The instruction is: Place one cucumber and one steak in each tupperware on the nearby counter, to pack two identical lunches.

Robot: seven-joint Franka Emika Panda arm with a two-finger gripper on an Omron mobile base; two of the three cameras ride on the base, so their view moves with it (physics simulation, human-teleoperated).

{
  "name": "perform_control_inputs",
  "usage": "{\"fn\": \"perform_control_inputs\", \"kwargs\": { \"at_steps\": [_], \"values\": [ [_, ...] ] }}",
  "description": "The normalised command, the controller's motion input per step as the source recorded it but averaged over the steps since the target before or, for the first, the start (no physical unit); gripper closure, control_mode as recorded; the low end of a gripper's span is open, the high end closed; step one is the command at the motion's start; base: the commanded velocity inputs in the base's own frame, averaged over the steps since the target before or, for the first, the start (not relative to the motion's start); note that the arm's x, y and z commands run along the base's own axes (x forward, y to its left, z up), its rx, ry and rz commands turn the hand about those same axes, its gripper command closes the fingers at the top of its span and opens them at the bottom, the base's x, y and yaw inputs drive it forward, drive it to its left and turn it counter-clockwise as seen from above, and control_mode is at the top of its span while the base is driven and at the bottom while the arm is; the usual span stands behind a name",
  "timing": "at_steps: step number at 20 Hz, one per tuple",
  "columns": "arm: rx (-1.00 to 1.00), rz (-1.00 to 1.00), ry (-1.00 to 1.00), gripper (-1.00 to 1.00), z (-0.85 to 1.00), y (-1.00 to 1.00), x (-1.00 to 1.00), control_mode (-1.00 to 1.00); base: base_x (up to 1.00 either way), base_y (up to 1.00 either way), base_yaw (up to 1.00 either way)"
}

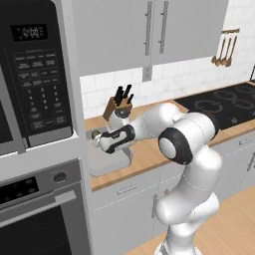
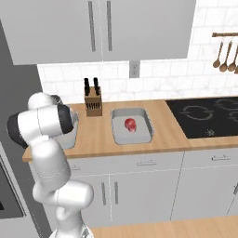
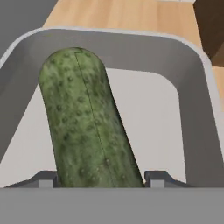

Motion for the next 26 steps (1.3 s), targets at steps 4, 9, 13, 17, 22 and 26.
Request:
{"fn": "perform_control_inputs", "kwargs": {
  "at_steps": [4, 9, 13, 17, 22, 26],
  "values": [
    [-0.01, -0.03, 0.0, -1.0, -0.08, 0.17, 0.36, -1.0, 0.0, 0.0, 0.0],
    [0.01, -0.07, 0.0, -1.0, 0.4, -0.26, -0.4, -1.0, 0.0, 0.0, 0.0],
    [0.06, -0.16, 0.01, -1.0, 0.74, -0.74, -0.78, -1.0, 0.0, 0.0, 0.0],
    [0.1, -0.22, 0.04, -1.0, 1.0, -1.0, -1.0, -1.0, 0.0, 0.0, 0.0],
    [0.07, -0.2, 0.0, -1.0, 1.0, -1.0, -1.0, -1.0, 0.0, 0.0, 0.0],
    [0.03, -0.18, 0.0, -1.0, 0.98, -1.0, -1.0, -1.0, 0.0, 0.0, 0.0]
  ]
}}
